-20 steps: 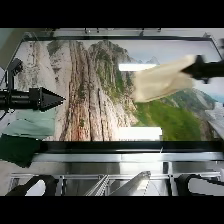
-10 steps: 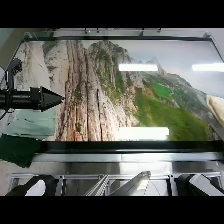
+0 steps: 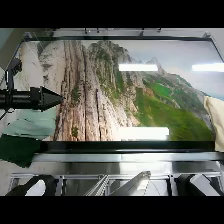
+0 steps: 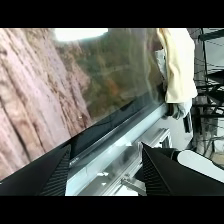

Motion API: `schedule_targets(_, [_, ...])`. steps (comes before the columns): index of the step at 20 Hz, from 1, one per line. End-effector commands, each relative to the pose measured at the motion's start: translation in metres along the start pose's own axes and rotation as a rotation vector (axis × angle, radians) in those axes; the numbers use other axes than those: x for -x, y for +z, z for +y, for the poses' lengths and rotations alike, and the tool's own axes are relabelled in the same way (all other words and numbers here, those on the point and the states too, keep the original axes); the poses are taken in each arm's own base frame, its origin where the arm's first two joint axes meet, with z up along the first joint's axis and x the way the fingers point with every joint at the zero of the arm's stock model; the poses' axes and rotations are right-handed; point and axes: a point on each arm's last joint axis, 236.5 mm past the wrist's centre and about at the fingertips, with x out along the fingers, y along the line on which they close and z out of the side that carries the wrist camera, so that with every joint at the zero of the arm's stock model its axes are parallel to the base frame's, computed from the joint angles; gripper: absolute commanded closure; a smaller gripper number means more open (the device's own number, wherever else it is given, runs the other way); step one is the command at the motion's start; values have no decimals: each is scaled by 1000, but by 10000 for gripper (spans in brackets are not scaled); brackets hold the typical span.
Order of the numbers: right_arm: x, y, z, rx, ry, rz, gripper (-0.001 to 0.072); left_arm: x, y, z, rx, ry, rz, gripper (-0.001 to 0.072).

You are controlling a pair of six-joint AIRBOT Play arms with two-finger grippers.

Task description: Fold the shirts.

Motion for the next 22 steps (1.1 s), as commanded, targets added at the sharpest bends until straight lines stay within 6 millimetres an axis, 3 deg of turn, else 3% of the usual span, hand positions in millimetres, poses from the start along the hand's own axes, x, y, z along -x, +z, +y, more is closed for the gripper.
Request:
schedule_targets(1, [28, -30, 129, 197, 431, 22, 316, 3, 7, -9, -20, -16, -21, 377])
schedule_targets(2, [38, -50, 169, 290, 550, 45, 673, 8, 15, -15, -51, -9, -35, 677])
schedule_targets(4, [63, -95, 238, 444, 766, 88, 689, 22, 33, -35, -139, 7, -70, 698])
schedule_targets(6, [80, -147, 282, 648, 891, 108, 690, 33, 39, -55, -213, 18, -79, 699])
schedule_targets(8, [80, -210, 295, 846, 902, 164, 691, 29, 22, -59, -254, 70, -64, 699])
schedule_targets(10, [79, -271, 296, 981, 924, 195, 691, 12, -10, -58, -268, 99, -38, 698])
schedule_targets(12, [76, -309, 296, 1069, 944, 164, 691, -5, -39, -58, -278, 98, -28, 698])
schedule_targets(16, [58, -326, 294, 1098, 893, 183, 691, -23, -74, -52, -264, 105, -20, 696])
schedule_targets(22, [56, -329, 292, 1093, 885, 208, 691, -29, -90, -53, -290, 103, -40, 690])
